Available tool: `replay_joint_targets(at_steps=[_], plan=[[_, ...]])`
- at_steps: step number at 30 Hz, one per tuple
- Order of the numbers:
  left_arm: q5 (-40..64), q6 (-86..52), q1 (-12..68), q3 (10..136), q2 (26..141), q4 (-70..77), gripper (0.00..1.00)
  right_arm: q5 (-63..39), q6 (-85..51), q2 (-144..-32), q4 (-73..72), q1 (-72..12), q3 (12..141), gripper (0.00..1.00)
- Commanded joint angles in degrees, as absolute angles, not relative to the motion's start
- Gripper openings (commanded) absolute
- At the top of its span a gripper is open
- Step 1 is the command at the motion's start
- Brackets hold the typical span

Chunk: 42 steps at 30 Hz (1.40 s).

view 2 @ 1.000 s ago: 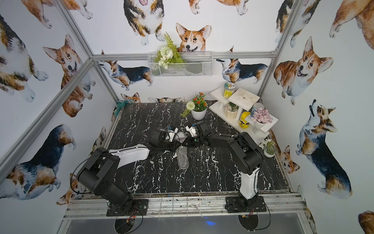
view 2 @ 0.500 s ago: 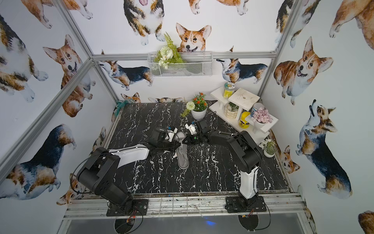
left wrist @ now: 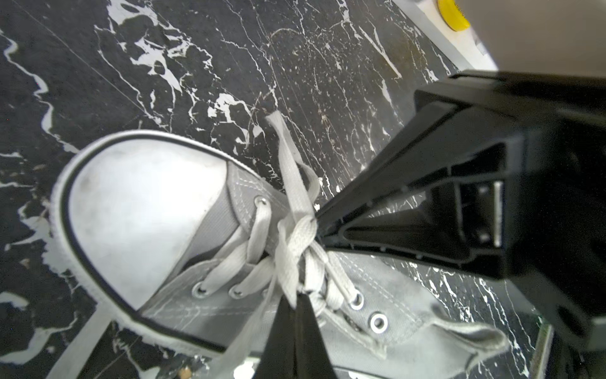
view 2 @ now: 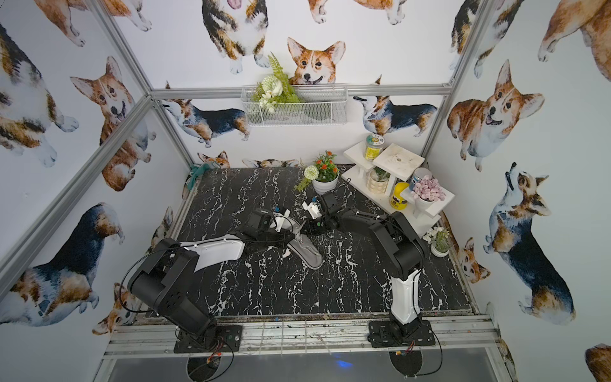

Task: Tie the shoes
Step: Cross the shoelace with the shoelace, then tie the shoelace on the shoe.

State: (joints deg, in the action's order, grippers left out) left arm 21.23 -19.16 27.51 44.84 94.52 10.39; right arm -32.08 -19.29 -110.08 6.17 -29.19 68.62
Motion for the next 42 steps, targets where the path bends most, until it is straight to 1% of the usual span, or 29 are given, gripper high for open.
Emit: replay_joint_targets(at_steps=[1,9,22,26,32,37,42], plan=[[21.5,-18.4,27.4,45.4,94.6,10.9,0.0,-32.1,-18.1,-109.1,6.5,-29.2,68.6,0.08],[21.7,-18.4,27.5,45.6,96.5,11.1,0.0,-33.1,-17.3,-107.0,6.9,-29.1,68.0,0.13],[22.5,-18.7,27.4,45.0,96.6,12.3,0.0,-31.7,-16.4,-105.7,9.0,-28.9,68.0,0.26],[22.9,-19.0,27.4,45.1,96.5,12.7,0.0,-33.4,-17.2,-104.3,7.7,-28.9,66.4,0.26],[22.9,-18.9,27.4,44.8,95.5,12.6,0.0,-38.3,-20.3,-100.7,2.9,-28.8,61.3,0.22],[22.8,-19.1,27.4,44.6,95.6,12.8,0.0,-41.7,-23.3,-100.9,-1.5,-29.8,58.4,0.2],[22.6,-19.1,27.4,44.6,95.5,12.7,0.0,-41.7,-24.6,-102.6,-2.6,-30.7,59.3,0.2]])
